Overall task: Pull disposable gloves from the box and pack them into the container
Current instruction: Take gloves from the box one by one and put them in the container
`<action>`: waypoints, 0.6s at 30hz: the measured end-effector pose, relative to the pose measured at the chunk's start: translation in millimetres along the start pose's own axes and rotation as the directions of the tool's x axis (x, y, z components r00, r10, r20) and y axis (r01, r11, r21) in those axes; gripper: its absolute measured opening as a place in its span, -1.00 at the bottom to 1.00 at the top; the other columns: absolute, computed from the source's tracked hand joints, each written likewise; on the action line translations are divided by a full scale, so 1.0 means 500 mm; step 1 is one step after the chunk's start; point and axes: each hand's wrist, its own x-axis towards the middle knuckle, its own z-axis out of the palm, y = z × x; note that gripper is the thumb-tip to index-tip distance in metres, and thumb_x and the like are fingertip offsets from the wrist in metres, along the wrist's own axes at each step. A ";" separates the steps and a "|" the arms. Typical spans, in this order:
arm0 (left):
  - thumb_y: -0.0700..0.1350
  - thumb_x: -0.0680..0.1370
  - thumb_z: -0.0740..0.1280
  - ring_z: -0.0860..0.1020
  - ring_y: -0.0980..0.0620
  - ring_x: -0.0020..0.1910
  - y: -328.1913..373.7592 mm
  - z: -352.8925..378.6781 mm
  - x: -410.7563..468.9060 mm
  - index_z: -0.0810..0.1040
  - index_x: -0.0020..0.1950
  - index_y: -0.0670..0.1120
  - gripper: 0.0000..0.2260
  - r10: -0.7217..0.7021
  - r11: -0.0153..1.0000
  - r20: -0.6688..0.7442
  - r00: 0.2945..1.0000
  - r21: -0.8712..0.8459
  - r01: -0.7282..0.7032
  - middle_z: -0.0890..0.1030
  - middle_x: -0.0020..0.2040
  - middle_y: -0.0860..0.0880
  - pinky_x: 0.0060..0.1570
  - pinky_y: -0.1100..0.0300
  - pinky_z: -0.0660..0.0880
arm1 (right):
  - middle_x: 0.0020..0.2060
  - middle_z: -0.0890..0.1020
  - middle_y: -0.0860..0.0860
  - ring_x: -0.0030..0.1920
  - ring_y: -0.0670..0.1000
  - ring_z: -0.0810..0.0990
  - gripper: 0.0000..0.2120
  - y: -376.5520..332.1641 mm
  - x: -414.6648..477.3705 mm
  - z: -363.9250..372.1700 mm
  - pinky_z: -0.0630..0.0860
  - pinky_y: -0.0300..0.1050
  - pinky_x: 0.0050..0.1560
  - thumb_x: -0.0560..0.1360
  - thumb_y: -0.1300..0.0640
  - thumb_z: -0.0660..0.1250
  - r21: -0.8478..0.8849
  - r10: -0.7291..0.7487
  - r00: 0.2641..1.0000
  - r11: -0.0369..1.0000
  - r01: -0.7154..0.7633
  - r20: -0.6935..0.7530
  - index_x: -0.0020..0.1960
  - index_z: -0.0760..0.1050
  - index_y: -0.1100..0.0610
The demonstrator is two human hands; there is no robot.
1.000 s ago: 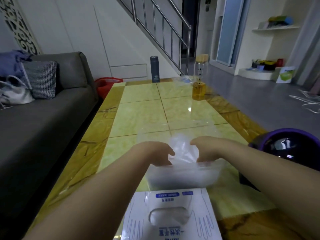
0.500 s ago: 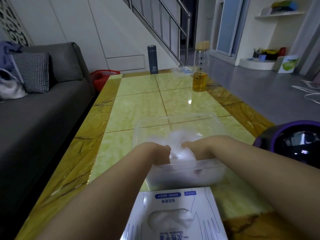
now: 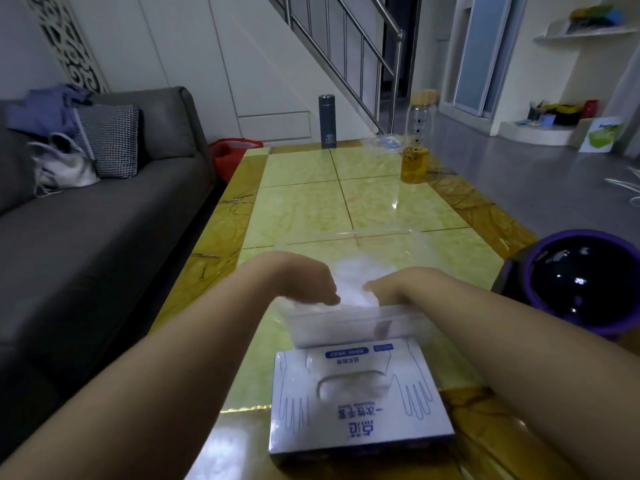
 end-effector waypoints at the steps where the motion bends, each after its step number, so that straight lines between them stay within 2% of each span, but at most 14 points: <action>1: 0.03 0.65 0.12 0.39 -0.03 0.36 -0.005 -0.006 -0.023 0.39 0.42 -0.11 -0.61 0.008 1.000 -0.047 0.999 -0.015 -0.008 0.42 0.41 -0.04 0.39 0.07 0.25 | 0.50 0.20 0.09 0.42 0.16 0.28 -0.13 -0.004 -0.017 -0.001 0.34 0.09 0.34 0.41 -0.08 0.45 0.000 -0.006 0.999 1.000 0.006 -0.036 0.54 0.07 0.13; 3: -0.02 0.65 0.14 0.38 0.01 0.38 -0.019 -0.012 -0.066 0.39 0.43 -0.07 -0.64 0.013 0.996 -0.146 0.989 -0.089 -0.026 0.41 0.42 0.00 0.38 0.12 0.24 | 0.47 0.26 0.07 0.32 0.12 0.40 -0.25 -0.005 -0.054 -0.009 0.42 -0.01 0.26 0.49 -0.03 0.38 0.064 -0.026 0.992 0.997 0.034 -0.126 0.54 0.09 0.11; 5: -0.04 0.63 0.19 0.40 0.04 0.35 -0.036 -0.004 -0.103 0.41 0.41 -0.03 -0.66 -0.007 0.976 -0.260 0.966 -0.214 -0.050 0.44 0.39 0.04 0.34 0.15 0.25 | 0.30 0.45 0.06 0.12 0.09 0.53 -0.40 -0.003 -0.096 -0.016 0.49 -0.07 0.12 0.53 0.04 0.34 0.148 -0.048 0.972 0.985 0.083 -0.230 0.50 0.22 0.09; 8: -0.06 0.62 0.21 0.45 0.06 0.28 -0.048 0.025 -0.138 0.44 0.39 -0.02 -0.67 -0.042 0.950 -0.425 0.904 -0.297 -0.096 0.48 0.35 0.03 0.22 0.25 0.30 | 0.23 0.54 0.04 0.16 0.05 0.53 -0.58 0.001 -0.151 -0.023 0.44 -0.13 0.12 0.54 0.05 0.32 0.117 -0.099 0.892 0.979 0.167 -0.440 0.37 0.42 0.08; 10: -0.10 0.62 0.23 0.49 0.14 0.16 -0.046 0.055 -0.165 0.47 0.35 -0.04 -0.70 -0.065 0.929 -0.550 0.833 -0.339 -0.151 0.54 0.27 0.04 0.10 0.36 0.34 | 0.12 0.60 0.01 0.06 -0.02 0.55 -0.69 -0.007 -0.190 -0.013 0.44 -0.19 0.02 0.54 0.08 0.32 0.118 -0.152 0.803 0.957 0.266 -0.576 0.27 0.51 0.08; 12: -0.14 0.61 0.24 0.51 0.23 0.00 -0.041 0.092 -0.192 0.53 0.27 -0.03 -0.75 -0.102 0.891 -0.682 0.724 -0.386 -0.238 0.58 0.11 0.09 -0.06 0.49 0.35 | 0.01 0.63 -0.03 -0.08 -0.09 0.55 -0.79 -0.022 -0.229 0.011 0.45 -0.25 -0.08 0.53 0.11 0.33 0.095 -0.215 0.688 0.919 0.383 -0.693 0.16 0.58 0.08; 13: -0.15 0.60 0.25 0.51 0.26 -0.06 -0.038 0.104 -0.196 0.56 0.21 -0.02 -0.79 -0.124 0.873 -0.733 0.669 -0.401 -0.277 0.58 0.03 0.13 -0.13 0.50 0.36 | -0.04 0.64 -0.05 -0.14 -0.13 0.54 -0.82 -0.025 -0.239 0.023 0.43 -0.30 -0.13 0.52 0.12 0.34 0.073 -0.253 0.660 0.903 0.424 -0.708 0.11 0.60 0.07; 14: -0.16 0.59 0.26 0.51 0.27 -0.09 -0.033 0.122 -0.203 0.57 0.15 0.00 -0.82 -0.138 0.862 -0.758 0.638 -0.409 -0.299 0.57 -0.03 0.17 -0.16 0.49 0.39 | -0.07 0.64 -0.07 -0.18 -0.18 0.52 -0.83 -0.033 -0.248 0.042 0.40 -0.36 -0.18 0.53 0.13 0.33 0.039 -0.308 0.664 0.890 0.453 -0.681 0.09 0.61 0.07; 15: -0.16 0.59 0.27 0.51 0.27 -0.10 -0.028 0.142 -0.210 0.57 0.11 0.02 -0.84 -0.137 0.858 -0.756 0.640 -0.414 -0.305 0.55 -0.08 0.20 -0.16 0.46 0.42 | -0.07 0.63 -0.08 -0.20 -0.21 0.50 -0.83 -0.043 -0.252 0.069 0.35 -0.41 -0.21 0.53 0.13 0.32 -0.001 -0.362 0.699 0.888 0.459 -0.617 0.09 0.62 0.07; 16: -0.15 0.59 0.27 0.52 0.25 -0.10 -0.022 0.159 -0.212 0.57 0.08 0.04 -0.86 -0.123 0.861 -0.733 0.668 -0.414 -0.296 0.54 -0.10 0.22 -0.16 0.43 0.44 | -0.04 0.64 -0.08 -0.19 -0.21 0.49 -0.81 -0.051 -0.246 0.093 0.33 -0.42 -0.22 0.54 0.14 0.31 -0.046 -0.396 0.747 0.896 0.442 -0.535 0.12 0.61 0.06; 18: -0.13 0.59 0.28 0.55 0.18 -0.05 -0.011 0.194 -0.209 0.56 0.07 0.07 -0.86 -0.065 0.884 -0.625 0.778 -0.398 -0.246 0.56 -0.07 0.19 -0.11 0.37 0.47 | 0.07 0.63 -0.04 -0.09 -0.12 0.52 -0.74 -0.062 -0.225 0.137 0.37 -0.30 -0.15 0.56 0.16 0.28 -0.127 -0.405 0.823 0.913 0.388 -0.398 0.21 0.58 0.02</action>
